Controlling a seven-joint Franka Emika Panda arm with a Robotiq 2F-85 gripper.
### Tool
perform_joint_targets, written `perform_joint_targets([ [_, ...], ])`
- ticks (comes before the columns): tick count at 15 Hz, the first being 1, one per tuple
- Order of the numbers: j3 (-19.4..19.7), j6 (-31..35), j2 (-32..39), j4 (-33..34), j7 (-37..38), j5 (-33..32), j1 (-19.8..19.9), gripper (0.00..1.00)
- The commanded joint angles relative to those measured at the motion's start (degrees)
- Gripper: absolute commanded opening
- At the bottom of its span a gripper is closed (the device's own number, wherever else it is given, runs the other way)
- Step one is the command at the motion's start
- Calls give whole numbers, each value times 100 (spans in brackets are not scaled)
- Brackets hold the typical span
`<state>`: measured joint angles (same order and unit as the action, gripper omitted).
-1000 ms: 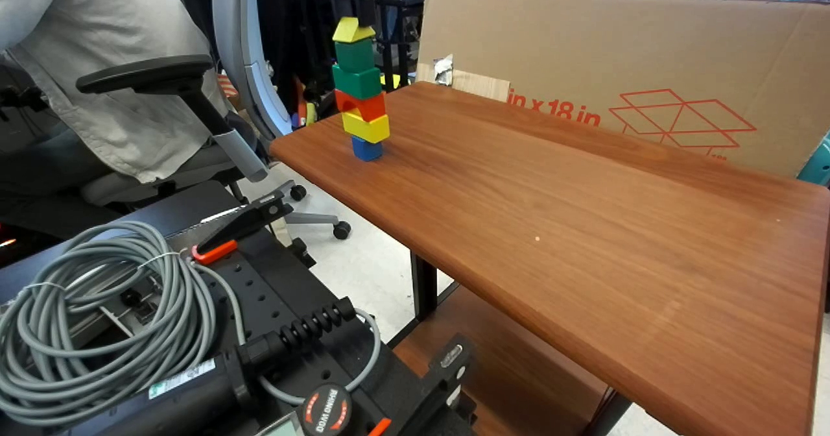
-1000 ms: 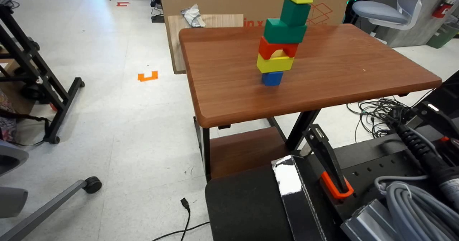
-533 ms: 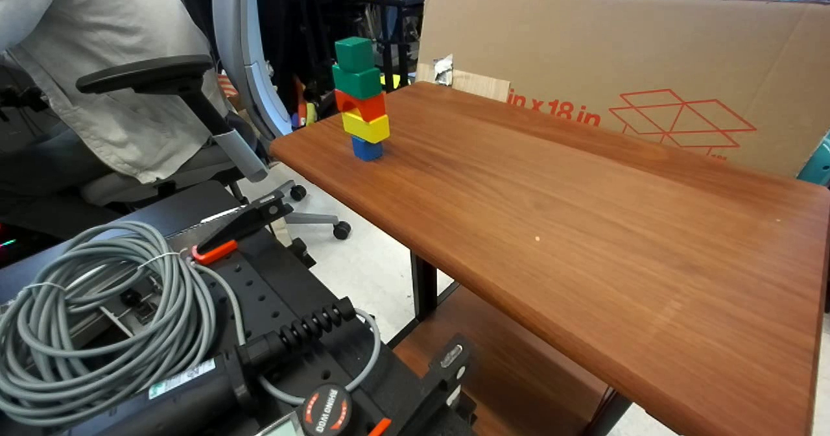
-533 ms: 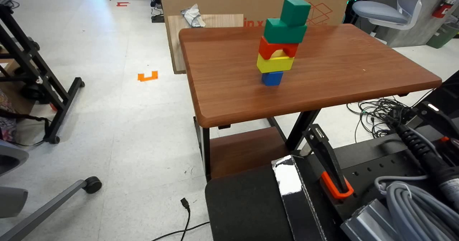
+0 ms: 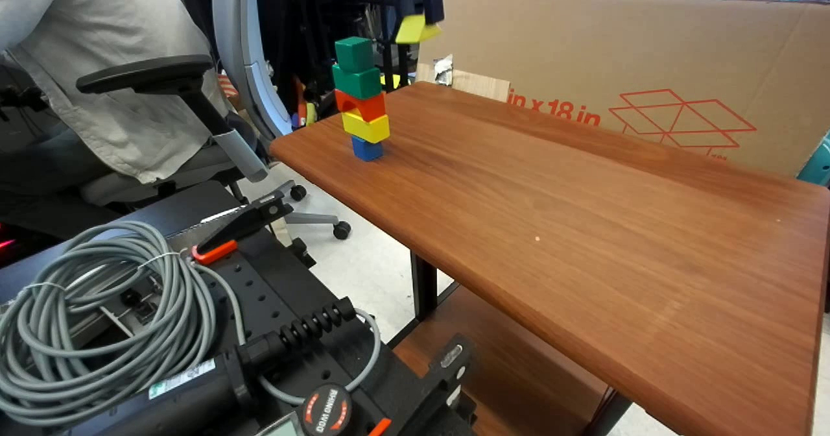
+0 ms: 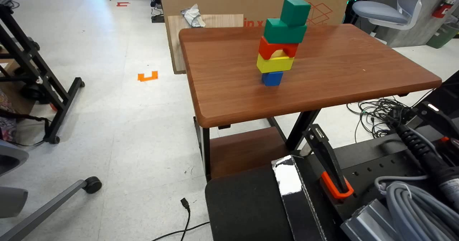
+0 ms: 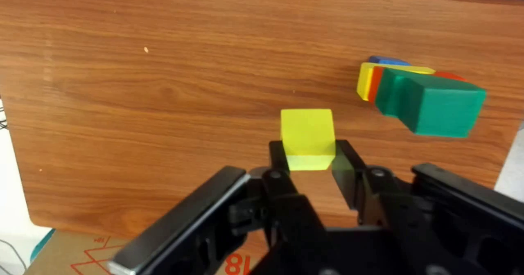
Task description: Remove the orange object from the top of the toy tower and put it on the table
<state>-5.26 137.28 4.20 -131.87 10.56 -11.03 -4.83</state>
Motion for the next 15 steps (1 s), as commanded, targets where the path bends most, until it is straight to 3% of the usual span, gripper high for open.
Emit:
perform_joint_targets([
  [1, 244, 69, 747, 418, -617, -66, 177, 8],
  [5, 507, 323, 1543, 744, -906, -291, 252, 8],
  [11, 586, 555, 2605, 1326, -1177, -123, 273, 8],
  [14, 571, 478, 2798, 1557, -1297, -70, 308, 8],
  [15, 591, 489, 2778, 1570, -1281, -94, 290, 58],
])
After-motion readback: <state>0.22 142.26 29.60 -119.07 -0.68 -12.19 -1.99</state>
